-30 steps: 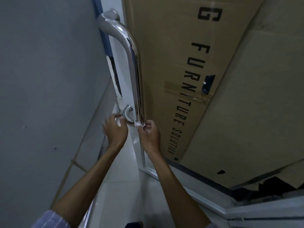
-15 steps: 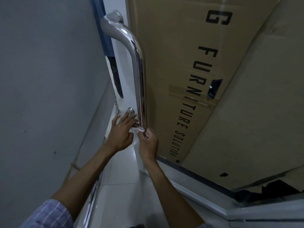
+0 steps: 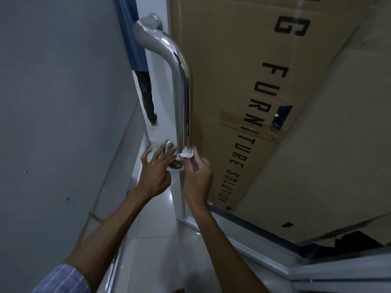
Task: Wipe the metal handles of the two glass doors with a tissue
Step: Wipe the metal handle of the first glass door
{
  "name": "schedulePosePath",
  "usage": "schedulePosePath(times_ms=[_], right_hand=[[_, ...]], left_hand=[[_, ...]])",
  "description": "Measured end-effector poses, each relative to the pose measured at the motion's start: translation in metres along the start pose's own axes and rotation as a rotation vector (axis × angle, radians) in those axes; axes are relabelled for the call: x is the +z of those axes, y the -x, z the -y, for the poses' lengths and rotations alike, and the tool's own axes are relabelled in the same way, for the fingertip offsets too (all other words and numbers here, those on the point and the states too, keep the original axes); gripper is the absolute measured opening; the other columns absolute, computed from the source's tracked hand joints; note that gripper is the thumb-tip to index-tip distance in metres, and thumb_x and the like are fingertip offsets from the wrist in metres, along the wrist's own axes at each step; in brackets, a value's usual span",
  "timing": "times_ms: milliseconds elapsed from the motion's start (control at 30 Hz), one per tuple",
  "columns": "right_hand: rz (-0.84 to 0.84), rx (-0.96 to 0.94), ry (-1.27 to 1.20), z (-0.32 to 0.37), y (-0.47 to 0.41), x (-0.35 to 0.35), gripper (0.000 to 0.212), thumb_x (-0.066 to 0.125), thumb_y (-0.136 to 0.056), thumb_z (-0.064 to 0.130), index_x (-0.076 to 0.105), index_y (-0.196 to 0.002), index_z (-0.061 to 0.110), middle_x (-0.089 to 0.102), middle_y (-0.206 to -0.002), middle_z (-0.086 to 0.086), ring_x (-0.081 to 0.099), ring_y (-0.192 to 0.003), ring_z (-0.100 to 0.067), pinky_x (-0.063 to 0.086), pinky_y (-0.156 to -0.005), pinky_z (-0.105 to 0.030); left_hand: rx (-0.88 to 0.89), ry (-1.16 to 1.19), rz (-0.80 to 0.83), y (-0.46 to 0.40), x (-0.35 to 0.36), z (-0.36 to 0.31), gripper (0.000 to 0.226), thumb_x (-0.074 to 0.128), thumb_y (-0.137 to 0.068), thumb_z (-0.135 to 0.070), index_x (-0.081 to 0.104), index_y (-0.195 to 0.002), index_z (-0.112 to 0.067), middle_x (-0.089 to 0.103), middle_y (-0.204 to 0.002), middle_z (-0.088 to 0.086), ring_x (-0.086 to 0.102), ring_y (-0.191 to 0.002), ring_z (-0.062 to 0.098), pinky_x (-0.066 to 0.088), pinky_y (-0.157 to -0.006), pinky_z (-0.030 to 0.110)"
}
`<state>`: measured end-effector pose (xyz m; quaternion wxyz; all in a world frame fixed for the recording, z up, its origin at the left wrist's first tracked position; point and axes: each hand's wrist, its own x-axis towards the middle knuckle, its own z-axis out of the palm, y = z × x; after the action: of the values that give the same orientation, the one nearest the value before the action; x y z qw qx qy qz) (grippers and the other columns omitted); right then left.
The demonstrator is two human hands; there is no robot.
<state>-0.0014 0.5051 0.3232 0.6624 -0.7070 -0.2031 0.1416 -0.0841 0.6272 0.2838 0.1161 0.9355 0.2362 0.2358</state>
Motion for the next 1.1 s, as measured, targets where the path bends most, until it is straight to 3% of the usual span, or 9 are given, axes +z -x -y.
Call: schedulePosePath(times_ms=[133, 267, 367, 533, 600, 733, 800, 967, 1100], right_hand=[[0.008, -0.117, 0.103, 0.040, -0.010, -0.008, 0.050, 0.072, -0.097, 0.024, 0.057, -0.145, 0.020, 0.052, -0.121, 0.004, 0.058, -0.097, 0.002, 0.053, -0.081, -0.010], [-0.041, -0.222, 0.100, 0.090, -0.018, -0.005, 0.059, 0.071, -0.092, 0.039, 0.055, -0.146, 0.021, 0.043, -0.116, 0.008, 0.056, -0.105, -0.011, 0.055, -0.080, -0.019], [-0.065, -0.327, 0.130, 0.132, -0.028, -0.005, 0.061, 0.069, -0.093, 0.043, 0.054, -0.147, 0.019, 0.043, -0.114, 0.004, 0.057, -0.105, -0.016, 0.060, -0.078, -0.025], [-0.249, -0.692, 0.288, 0.189, -0.034, 0.001, 0.033, 0.068, -0.098, 0.036, 0.069, -0.119, 0.011, 0.048, -0.091, 0.019, 0.056, -0.096, -0.023, 0.059, -0.071, -0.040], [-0.278, -0.798, 0.424, 0.204, -0.037, 0.001, 0.028, 0.067, -0.099, 0.034, 0.070, -0.112, 0.010, 0.068, -0.095, 0.002, 0.055, -0.098, -0.025, 0.055, -0.076, -0.044], [-0.296, -0.923, 0.746, 0.228, -0.048, -0.001, 0.024, 0.065, -0.101, 0.032, 0.072, -0.110, 0.010, 0.075, -0.105, -0.008, 0.061, -0.112, -0.031, 0.052, -0.090, -0.042], [-0.273, -0.939, 0.765, 0.227, -0.053, -0.002, 0.024, 0.066, -0.101, 0.031, 0.071, -0.109, 0.009, 0.075, -0.105, -0.010, 0.061, -0.112, -0.032, 0.053, -0.088, -0.042], [-0.209, -0.842, 0.497, 0.204, -0.051, -0.003, 0.032, 0.064, -0.101, 0.031, 0.065, -0.118, 0.004, 0.070, -0.103, -0.012, 0.056, -0.096, -0.026, 0.054, -0.074, -0.043], [-0.138, -0.728, 0.350, 0.176, -0.043, -0.004, 0.030, 0.062, -0.102, 0.034, 0.064, -0.119, 0.009, 0.062, -0.096, 0.001, 0.056, -0.095, -0.023, 0.057, -0.070, -0.042]], left_hand=[[-0.022, 0.019, 0.029, 0.001, 0.002, 0.001, 0.081, 0.051, -0.070, -0.003, 0.054, -0.148, -0.024, 0.045, -0.162, 0.007, 0.024, -0.159, 0.022, 0.008, -0.124, 0.063], [0.017, 0.015, -0.036, 0.002, 0.002, -0.001, 0.082, 0.061, -0.065, 0.007, 0.051, -0.140, -0.025, 0.047, -0.160, 0.007, 0.030, -0.156, 0.026, 0.017, -0.119, 0.069], [0.000, 0.015, -0.053, 0.003, 0.002, -0.004, 0.071, 0.052, -0.066, 0.004, 0.060, -0.132, -0.020, 0.054, -0.155, 0.010, 0.034, -0.154, 0.030, 0.019, -0.117, 0.074], [-0.011, -0.002, -0.049, 0.004, 0.007, -0.003, 0.063, 0.052, -0.063, 0.005, 0.060, -0.118, -0.025, 0.062, -0.146, 0.010, 0.045, -0.148, 0.034, 0.023, -0.113, 0.074], [-0.027, -0.014, -0.029, 0.003, 0.007, -0.003, 0.069, 0.057, -0.061, 0.009, 0.063, -0.122, -0.023, 0.059, -0.151, 0.008, 0.041, -0.151, 0.032, 0.020, -0.116, 0.071], [-0.075, -0.003, 0.021, 0.001, 0.002, -0.009, 0.075, 0.055, -0.066, 0.002, 0.064, -0.137, -0.019, 0.049, -0.159, 0.009, 0.030, -0.157, 0.030, 0.010, -0.121, 0.067], [-0.097, 0.008, 0.056, 0.000, 0.000, -0.011, 0.077, 0.055, -0.069, -0.001, 0.061, -0.143, -0.020, 0.039, -0.166, 0.006, 0.023, -0.159, 0.027, 0.005, -0.123, 0.064], [-0.194, 0.126, 0.003, 0.009, -0.004, -0.003, 0.094, 0.045, -0.072, -0.009, 0.035, -0.161, -0.038, 0.021, -0.173, -0.007, 0.010, -0.161, 0.019, 0.001, -0.123, 0.048], [-0.379, 0.153, -0.060, 0.023, -0.011, 0.003, 0.092, 0.043, -0.071, -0.013, 0.039, -0.157, -0.045, 0.025, -0.172, -0.003, 0.018, -0.157, 0.020, 0.006, -0.118, 0.044]])
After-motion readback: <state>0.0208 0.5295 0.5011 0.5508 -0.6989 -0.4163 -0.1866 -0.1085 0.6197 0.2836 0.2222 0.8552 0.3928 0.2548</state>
